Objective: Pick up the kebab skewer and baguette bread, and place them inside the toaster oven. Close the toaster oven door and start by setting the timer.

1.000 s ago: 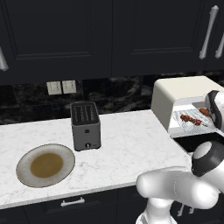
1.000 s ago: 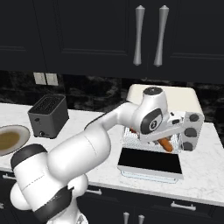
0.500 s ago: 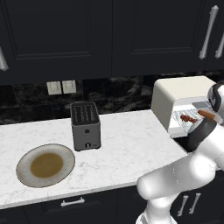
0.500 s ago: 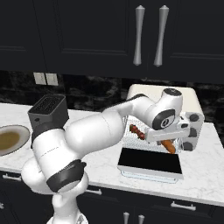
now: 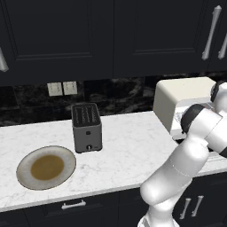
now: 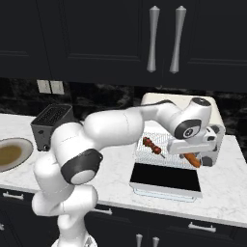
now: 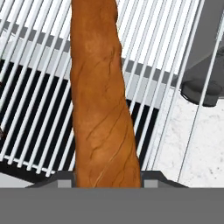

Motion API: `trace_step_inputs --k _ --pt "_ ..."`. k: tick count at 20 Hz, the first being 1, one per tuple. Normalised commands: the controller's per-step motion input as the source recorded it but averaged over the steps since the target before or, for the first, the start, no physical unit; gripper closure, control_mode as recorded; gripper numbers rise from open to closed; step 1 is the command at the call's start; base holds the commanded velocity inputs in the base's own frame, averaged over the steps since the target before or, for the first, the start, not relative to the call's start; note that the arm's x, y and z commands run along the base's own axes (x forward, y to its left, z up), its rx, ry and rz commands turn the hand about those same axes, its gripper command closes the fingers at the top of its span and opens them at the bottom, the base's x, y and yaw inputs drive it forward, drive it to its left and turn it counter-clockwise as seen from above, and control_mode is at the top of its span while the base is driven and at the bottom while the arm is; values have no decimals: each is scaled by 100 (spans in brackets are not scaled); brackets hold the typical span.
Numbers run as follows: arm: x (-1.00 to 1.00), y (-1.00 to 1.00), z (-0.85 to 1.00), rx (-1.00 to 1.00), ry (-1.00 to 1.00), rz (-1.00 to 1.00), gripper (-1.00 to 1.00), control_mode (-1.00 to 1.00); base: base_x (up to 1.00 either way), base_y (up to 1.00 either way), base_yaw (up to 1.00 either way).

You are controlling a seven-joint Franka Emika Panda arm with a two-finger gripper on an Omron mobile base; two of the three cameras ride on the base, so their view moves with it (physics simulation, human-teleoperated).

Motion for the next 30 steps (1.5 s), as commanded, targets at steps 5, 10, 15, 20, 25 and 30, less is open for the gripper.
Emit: trace_step_inputs --k 5,10,15,20,25,30 --pt "8 7 -14 0 -5 0 100 -100 0 0 0" --pt "15 9 -1 0 -4 0 100 -100 0 0 0" --pt "2 19 -20 0 -3 0 100 -100 0 0 0" --pt "9 26 -24 0 -4 0 100 -100 0 0 0" --pt "6 22 -27 0 -5 0 100 -100 0 0 0" --pt "0 24 -46 -2 -7 -2 100 -100 0 0 0"
